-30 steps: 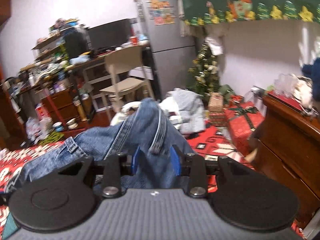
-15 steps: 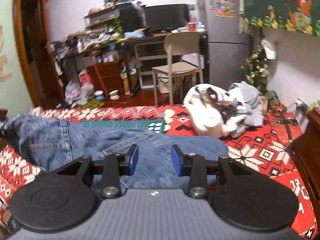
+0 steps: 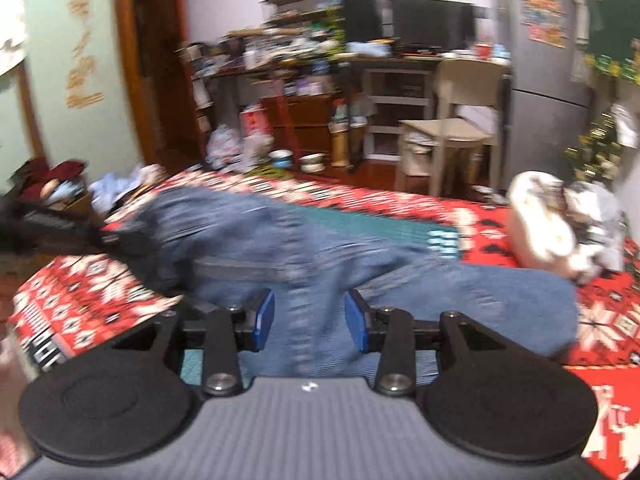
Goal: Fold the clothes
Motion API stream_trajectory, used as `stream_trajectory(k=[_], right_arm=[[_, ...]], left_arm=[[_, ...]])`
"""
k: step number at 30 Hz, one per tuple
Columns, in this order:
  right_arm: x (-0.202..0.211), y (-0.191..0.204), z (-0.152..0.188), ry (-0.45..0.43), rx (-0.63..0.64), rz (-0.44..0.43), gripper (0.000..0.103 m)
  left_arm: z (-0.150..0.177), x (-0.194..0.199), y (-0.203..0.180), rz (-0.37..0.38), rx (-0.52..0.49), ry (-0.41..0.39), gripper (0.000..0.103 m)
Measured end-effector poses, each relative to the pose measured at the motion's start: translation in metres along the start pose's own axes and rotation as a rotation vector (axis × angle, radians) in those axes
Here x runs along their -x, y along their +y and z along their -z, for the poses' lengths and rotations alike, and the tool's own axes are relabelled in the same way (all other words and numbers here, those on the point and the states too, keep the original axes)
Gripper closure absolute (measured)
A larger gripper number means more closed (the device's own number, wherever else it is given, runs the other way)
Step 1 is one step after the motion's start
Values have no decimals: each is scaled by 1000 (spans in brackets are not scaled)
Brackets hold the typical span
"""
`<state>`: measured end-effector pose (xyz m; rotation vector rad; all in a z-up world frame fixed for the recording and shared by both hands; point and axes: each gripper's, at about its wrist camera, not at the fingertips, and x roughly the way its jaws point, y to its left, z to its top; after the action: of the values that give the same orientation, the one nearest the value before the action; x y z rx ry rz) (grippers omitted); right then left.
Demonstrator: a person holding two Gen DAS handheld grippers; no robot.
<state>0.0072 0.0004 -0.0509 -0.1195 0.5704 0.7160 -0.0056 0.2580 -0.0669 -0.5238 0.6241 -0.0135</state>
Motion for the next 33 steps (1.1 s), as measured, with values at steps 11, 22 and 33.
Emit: stream_trajectory(k=[11, 22, 33], right_arm=[[11, 86, 20, -14, 138, -120, 52], [12, 121, 34, -78, 32, -17, 53], [8, 106, 26, -70, 3, 31, 88]], left_arm=[[6, -19, 5, 256, 185, 105, 94], [12, -25, 2, 328, 229, 155, 94], [9, -21, -2, 401, 225, 150, 89]])
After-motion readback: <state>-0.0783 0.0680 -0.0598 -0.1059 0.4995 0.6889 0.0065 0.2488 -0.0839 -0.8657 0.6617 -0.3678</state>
